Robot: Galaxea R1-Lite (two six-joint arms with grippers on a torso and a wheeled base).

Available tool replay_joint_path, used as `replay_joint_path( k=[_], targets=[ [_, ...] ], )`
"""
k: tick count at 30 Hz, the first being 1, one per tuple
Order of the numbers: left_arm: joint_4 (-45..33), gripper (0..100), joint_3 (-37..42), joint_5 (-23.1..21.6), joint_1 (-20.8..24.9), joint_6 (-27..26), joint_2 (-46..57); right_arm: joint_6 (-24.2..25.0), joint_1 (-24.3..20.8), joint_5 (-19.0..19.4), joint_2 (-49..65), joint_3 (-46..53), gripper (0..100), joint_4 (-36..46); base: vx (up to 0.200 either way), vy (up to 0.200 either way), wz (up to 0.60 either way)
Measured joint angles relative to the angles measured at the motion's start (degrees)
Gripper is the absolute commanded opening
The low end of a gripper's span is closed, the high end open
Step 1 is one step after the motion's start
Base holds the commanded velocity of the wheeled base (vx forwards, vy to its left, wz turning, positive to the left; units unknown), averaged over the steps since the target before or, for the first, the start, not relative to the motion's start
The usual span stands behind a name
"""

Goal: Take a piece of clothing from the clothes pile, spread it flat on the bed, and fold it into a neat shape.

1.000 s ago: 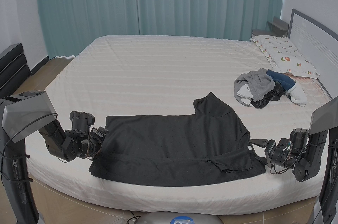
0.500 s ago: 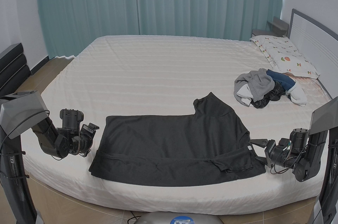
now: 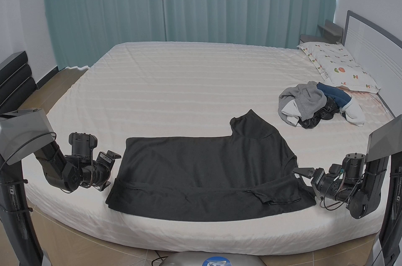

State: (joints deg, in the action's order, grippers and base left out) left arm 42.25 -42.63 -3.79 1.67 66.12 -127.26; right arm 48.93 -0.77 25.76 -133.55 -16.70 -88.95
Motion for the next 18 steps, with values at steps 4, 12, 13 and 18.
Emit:
replay_joint_path(
  k=[4, 12, 13, 18],
  targets=[
    [0.0, 100, 0.2, 0.0, 0.0, -0.5, 0.0, -0.5, -2.7, -2.7, 1.5, 1.6, 100, 0.0, 0.0, 0.0, 0.0],
    [0.0, 100, 0.3, 0.1, 0.1, -0.7, -0.1, -0.1, -12.1, -11.9, 4.8, 3.9, 100, 6.4, 0.0, 0.0, 0.0],
    [0.0, 100, 0.3, 0.1, 0.1, -0.7, -0.1, 0.0, -13.0, -12.5, 4.9, 3.9, 100, 7.4, 0.0, 0.0, 0.0],
    [0.1, 100, 0.3, 0.4, 0.2, -0.6, -0.1, 1.3, -15.2, -13.4, 5.2, 3.1, 100, 11.0, 0.0, 0.0, 0.0]
  ],
)
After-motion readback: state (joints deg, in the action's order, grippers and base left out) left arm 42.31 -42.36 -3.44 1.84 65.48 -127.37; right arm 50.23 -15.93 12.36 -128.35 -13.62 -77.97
